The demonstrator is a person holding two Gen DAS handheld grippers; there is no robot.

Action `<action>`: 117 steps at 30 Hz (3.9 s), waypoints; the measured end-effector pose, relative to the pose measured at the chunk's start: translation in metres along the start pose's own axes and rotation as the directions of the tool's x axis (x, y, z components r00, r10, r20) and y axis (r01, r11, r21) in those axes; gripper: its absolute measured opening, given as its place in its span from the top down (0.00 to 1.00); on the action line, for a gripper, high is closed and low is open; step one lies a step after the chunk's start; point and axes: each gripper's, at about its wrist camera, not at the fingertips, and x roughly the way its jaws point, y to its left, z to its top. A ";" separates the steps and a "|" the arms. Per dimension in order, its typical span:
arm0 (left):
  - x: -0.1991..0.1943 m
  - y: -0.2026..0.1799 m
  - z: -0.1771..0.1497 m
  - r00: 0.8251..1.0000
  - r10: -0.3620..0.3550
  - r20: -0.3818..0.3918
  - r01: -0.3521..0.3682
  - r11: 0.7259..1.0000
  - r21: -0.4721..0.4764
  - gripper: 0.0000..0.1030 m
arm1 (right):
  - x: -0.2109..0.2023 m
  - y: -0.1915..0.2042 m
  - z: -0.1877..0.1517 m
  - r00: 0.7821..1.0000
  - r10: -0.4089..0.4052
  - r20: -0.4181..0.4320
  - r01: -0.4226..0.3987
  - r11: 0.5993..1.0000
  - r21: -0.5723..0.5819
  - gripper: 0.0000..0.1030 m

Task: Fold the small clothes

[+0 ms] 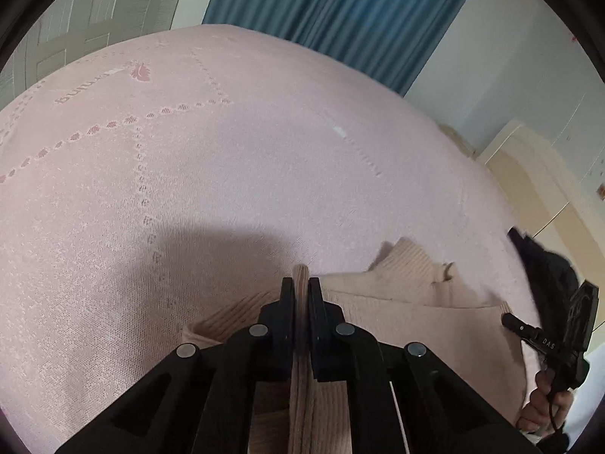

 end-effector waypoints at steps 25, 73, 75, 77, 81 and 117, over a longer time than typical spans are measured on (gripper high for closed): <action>-0.074 0.009 -0.036 0.998 0.057 0.012 -0.058 0.997 0.058 0.40 | -0.046 0.131 -0.068 0.999 -0.029 0.040 0.037 0.977 -0.209 0.54; -0.090 0.088 -0.095 0.951 -0.304 -0.064 0.300 0.952 -0.063 0.25 | -0.029 0.167 -0.117 0.969 -0.242 -0.049 0.213 0.920 -0.328 0.43; -0.099 0.081 -0.110 0.944 -0.316 -0.091 0.312 0.948 -0.052 0.25 | -0.037 0.169 -0.128 0.969 -0.245 -0.033 0.218 0.912 -0.347 0.43; -0.107 0.077 -0.125 0.936 -0.336 -0.104 0.331 0.942 -0.063 0.25 | -0.044 0.169 -0.141 0.968 -0.247 -0.034 0.218 0.905 -0.364 0.43; -0.115 0.069 -0.148 0.927 -0.359 -0.107 0.350 0.932 -0.097 0.25 | -0.052 0.158 -0.163 0.978 -0.207 -0.039 0.180 0.918 -0.354 0.43; -0.069 -0.022 -0.067 0.986 -0.142 -0.089 0.126 0.978 -0.165 0.81 | -0.128 0.041 -0.136 0.994 -0.037 0.100 0.041 0.998 -0.037 0.46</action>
